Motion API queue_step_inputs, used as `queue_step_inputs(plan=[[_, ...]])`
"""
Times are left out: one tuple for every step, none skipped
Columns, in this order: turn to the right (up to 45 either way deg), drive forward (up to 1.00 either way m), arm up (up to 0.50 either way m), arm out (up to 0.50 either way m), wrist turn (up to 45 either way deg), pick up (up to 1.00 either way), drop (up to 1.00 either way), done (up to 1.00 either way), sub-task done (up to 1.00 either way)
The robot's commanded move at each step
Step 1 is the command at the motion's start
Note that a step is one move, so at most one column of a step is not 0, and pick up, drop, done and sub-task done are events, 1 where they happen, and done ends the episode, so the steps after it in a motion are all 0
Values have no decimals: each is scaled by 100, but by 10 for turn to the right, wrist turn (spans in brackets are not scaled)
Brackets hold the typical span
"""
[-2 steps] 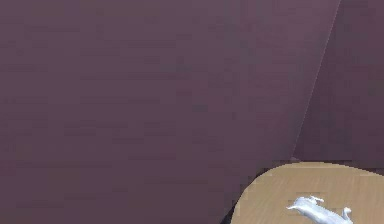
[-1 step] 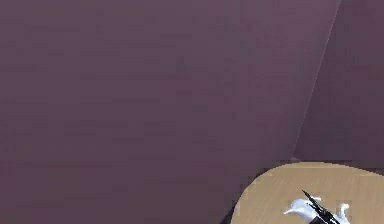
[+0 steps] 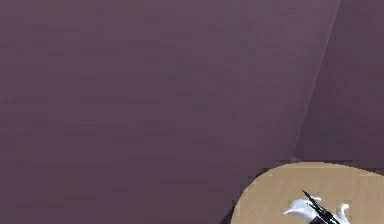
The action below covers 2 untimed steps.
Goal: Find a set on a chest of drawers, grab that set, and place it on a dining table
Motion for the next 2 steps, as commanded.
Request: queue_step_inputs(plan=[[0, 0, 0, -8, 0, 0, 0, 0, 0], [0, 0, 0, 0, 0, 0, 0, 100, 0]])
